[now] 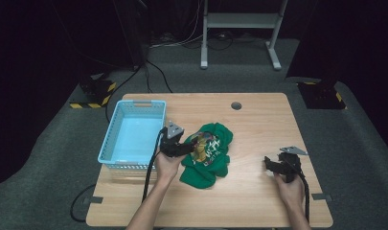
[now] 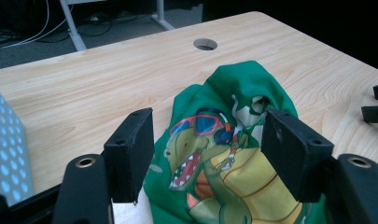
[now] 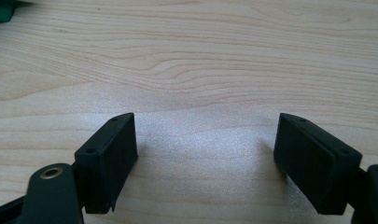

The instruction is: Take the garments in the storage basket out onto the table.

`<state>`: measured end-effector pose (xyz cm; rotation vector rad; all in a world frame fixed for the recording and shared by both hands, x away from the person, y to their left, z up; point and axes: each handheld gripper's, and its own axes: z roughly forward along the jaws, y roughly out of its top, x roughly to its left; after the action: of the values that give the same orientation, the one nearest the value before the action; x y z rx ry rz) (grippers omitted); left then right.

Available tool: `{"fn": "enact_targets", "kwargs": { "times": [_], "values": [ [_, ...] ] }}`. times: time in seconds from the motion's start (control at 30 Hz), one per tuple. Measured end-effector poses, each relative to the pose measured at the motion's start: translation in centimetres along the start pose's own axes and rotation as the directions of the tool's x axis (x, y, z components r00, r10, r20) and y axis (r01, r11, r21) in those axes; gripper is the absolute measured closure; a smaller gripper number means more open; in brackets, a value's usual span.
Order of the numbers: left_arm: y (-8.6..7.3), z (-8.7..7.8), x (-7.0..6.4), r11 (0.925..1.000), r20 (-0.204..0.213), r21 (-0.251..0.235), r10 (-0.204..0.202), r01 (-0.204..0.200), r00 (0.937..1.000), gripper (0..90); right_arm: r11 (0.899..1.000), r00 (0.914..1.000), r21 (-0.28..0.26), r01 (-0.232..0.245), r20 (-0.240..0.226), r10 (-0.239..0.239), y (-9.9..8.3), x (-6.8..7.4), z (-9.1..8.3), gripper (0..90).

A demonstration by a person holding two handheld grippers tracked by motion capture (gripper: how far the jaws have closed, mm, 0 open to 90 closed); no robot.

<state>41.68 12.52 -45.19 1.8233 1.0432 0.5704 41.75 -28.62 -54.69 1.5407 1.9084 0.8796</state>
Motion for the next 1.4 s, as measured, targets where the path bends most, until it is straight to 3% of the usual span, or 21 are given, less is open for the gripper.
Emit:
{"fn": "enact_targets", "kwargs": {
  "times": [0.47,0.87,1.4],
  "values": [
    [-1.3,-1.4,0.6,0.9998,-0.005,0.016,-0.007,0.007,1.0000,34.5,1.000,1.0000,0.000,-0.001,0.000,0.001,0.0,0.0,0.0,21.1],
    [-2.7,-2.6,1.3,0.9985,-0.008,0.016,-0.052,0.052,0.9986,34.4,1.000,1.0000,0.000,-0.002,0.000,0.002,0.0,0.0,0.0,21.1],
    [-4.0,-3.1,0.8,0.9974,0.000,0.043,-0.059,0.059,0.9983,34.2,1.000,1.0000,0.000,-0.001,0.001,0.001,0.0,0.0,0.0,21.1]
  ]
}}
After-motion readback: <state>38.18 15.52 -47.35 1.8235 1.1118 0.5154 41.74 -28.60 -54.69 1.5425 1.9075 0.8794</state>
